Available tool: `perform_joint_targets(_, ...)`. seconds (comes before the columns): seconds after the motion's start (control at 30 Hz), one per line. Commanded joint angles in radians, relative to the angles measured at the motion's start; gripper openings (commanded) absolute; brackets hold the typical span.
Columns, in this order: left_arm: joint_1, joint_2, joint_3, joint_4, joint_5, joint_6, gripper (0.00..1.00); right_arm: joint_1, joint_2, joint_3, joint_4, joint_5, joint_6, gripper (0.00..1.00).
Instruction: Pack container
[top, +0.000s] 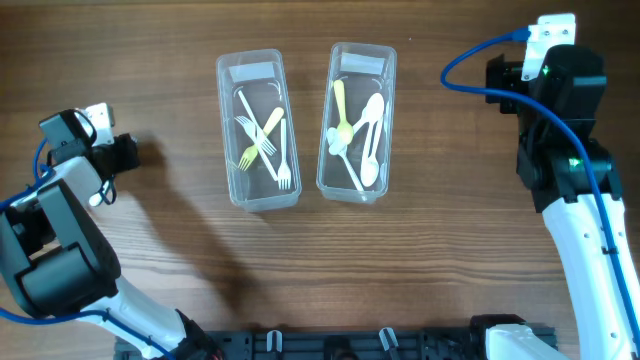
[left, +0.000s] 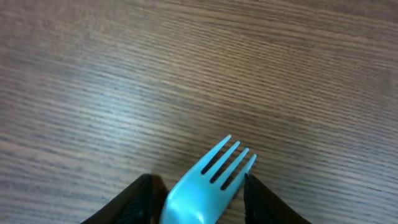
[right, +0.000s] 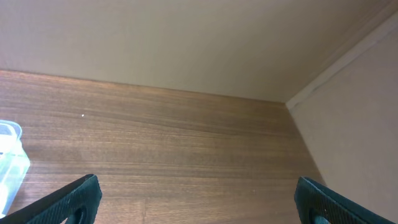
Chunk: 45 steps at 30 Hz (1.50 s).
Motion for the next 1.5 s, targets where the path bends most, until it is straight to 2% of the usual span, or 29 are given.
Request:
perform_joint_targets(0.0, -0.008, 0.073, -0.047, 0.016, -0.068, 0.062, 0.44, 0.0, 0.01, 0.0, 0.002, 0.016, -0.005, 1.0)
perform_joint_targets(0.2, -0.003, 0.073, -0.047, 0.096, -0.095, 0.066, 0.41, 0.0, 0.01, 0.0, 0.002, 0.016, -0.006, 1.0)
perform_joint_targets(0.3, -0.003, 0.073, -0.047, 0.105, -0.109, 0.122, 0.2, 0.0, 0.01, 0.0, 0.003, 0.016, -0.005, 1.0)
perform_joint_targets(0.4, -0.004, 0.073, -0.047, 0.109, -0.121, 0.12, 0.04, 0.0, 0.01, 0.0, 0.003, 0.016, -0.005, 1.0)
perform_joint_targets(0.63, -0.004, 0.057, -0.045, 0.12, -0.121, 0.066, 0.04, 0.0, 0.01, 0.0, 0.003, 0.016, -0.005, 1.0)
perform_joint_targets(0.67, -0.004, 0.045, -0.045, 0.128, -0.121, 0.043, 0.67, 0.0, 0.01, 0.0, 0.003, 0.016, -0.005, 1.0)
perform_joint_targets(0.7, -0.004, 0.033, -0.045, 0.14, -0.121, 0.014, 1.0, 0.0, 0.01, 0.0, 0.003, 0.016, -0.005, 1.0)
perform_joint_targets(0.83, -0.004, -0.048, -0.045, 0.162, -0.12, -0.031, 1.0, 0.0, 0.01, 0.0, 0.002, 0.016, -0.005, 1.0)
perform_joint_targets(1.0, -0.005, -0.254, -0.045, 0.155, -0.121, -0.226, 1.0, 0.0, 0.01, 0.0, 0.002, 0.016, -0.005, 1.0)
perform_joint_targets(1.1, -0.014, -0.393, -0.045, 0.072, -0.121, -0.232, 0.99, 0.0, 0.01, 0.0, 0.002, 0.016, -0.006, 1.0)
perform_joint_targets(1.13, -0.014, -0.423, -0.045, 0.012, -0.125, -0.227, 0.95, 0.0, 0.01, 0.0, 0.002, 0.016, -0.005, 1.0)
perform_joint_targets(1.17, -0.014, -0.43, -0.045, -0.028, -0.136, -0.221, 0.93, 0.0, 0.01, 0.0, 0.002, 0.016, -0.005, 1.0)
perform_joint_targets(1.23, -0.014, -0.415, -0.045, -0.165, -0.178, -0.135, 0.75, 0.0, 0.01, 0.0, 0.003, 0.016, -0.005, 1.0)
perform_joint_targets(1.33, -0.014, -0.341, -0.045, -0.257, -0.179, -0.126, 0.86, 0.0, 0.01, 0.0, 0.003, 0.016, -0.005, 1.0)
perform_joint_targets(1.47, -0.015, -0.233, -0.045, -0.304, -0.165, -0.084, 0.86, 0.0, 0.01, 0.0, 0.002, 0.016, -0.006, 1.0)
